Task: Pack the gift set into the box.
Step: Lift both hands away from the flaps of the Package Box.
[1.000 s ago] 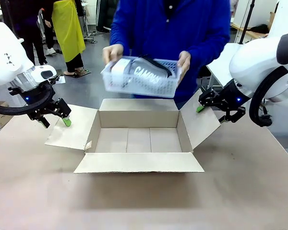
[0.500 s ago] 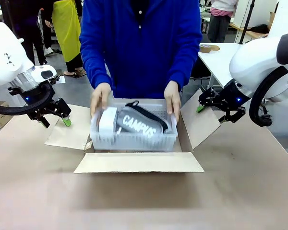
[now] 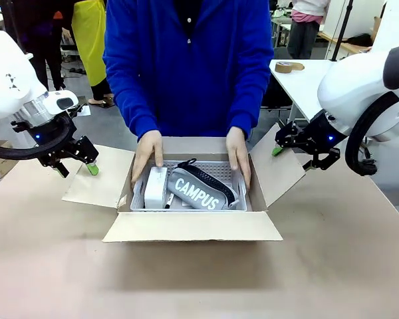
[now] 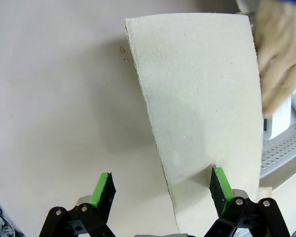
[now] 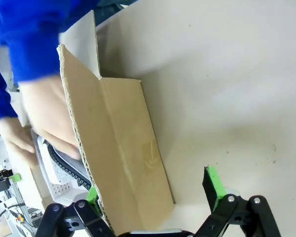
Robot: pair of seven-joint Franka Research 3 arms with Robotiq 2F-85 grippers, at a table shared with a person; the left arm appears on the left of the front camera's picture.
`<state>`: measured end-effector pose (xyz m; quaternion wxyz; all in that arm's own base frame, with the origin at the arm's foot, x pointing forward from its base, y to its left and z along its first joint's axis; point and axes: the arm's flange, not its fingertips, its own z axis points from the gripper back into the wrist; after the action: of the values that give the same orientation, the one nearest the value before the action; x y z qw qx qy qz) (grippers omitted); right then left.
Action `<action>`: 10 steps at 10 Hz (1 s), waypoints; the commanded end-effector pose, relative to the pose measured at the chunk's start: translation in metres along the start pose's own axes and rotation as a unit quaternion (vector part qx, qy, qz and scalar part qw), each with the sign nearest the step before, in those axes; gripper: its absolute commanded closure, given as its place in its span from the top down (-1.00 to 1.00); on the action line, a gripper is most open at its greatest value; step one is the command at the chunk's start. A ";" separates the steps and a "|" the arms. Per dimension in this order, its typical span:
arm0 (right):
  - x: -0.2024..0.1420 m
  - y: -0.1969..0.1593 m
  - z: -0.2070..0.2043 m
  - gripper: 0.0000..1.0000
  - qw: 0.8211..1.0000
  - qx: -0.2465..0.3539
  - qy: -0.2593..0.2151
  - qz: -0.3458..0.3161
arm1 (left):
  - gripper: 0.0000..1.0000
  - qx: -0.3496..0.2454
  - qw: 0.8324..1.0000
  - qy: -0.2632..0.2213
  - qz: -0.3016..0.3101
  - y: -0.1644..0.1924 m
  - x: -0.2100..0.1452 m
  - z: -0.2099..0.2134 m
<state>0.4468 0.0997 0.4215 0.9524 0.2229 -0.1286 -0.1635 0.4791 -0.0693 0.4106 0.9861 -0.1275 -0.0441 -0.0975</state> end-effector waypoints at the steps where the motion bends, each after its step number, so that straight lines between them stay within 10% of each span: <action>1: 0.003 0.004 0.003 1.00 1.000 -0.007 -0.001 -0.006 | 1.00 0.010 1.000 -0.002 0.003 -0.001 -0.002 0.002; 3: 0.000 0.000 0.000 1.00 1.000 0.000 0.000 0.000 | 1.00 0.000 1.000 0.000 0.000 0.000 0.000 0.000; 5: 0.030 -0.057 0.070 1.00 0.960 0.243 0.107 -0.093 | 1.00 -0.269 0.961 0.006 -0.070 0.066 -0.035 0.051; 6: 0.040 -0.103 0.102 1.00 0.917 0.346 0.142 -0.141 | 1.00 -0.416 0.900 -0.004 -0.129 0.109 -0.055 0.064; 8: 0.034 -0.203 0.121 1.00 0.839 0.475 0.122 -0.236 | 1.00 -0.590 0.801 -0.090 -0.044 0.187 -0.080 0.045; 10: 0.021 -0.252 0.101 1.00 0.845 0.432 0.085 -0.304 | 1.00 -0.694 0.696 -0.158 0.092 0.239 -0.097 0.017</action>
<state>0.3467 -0.1729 0.4213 0.6927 0.6517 -0.0357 -0.3069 0.3947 0.1732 0.3781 0.7714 -0.6131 -0.1266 -0.1138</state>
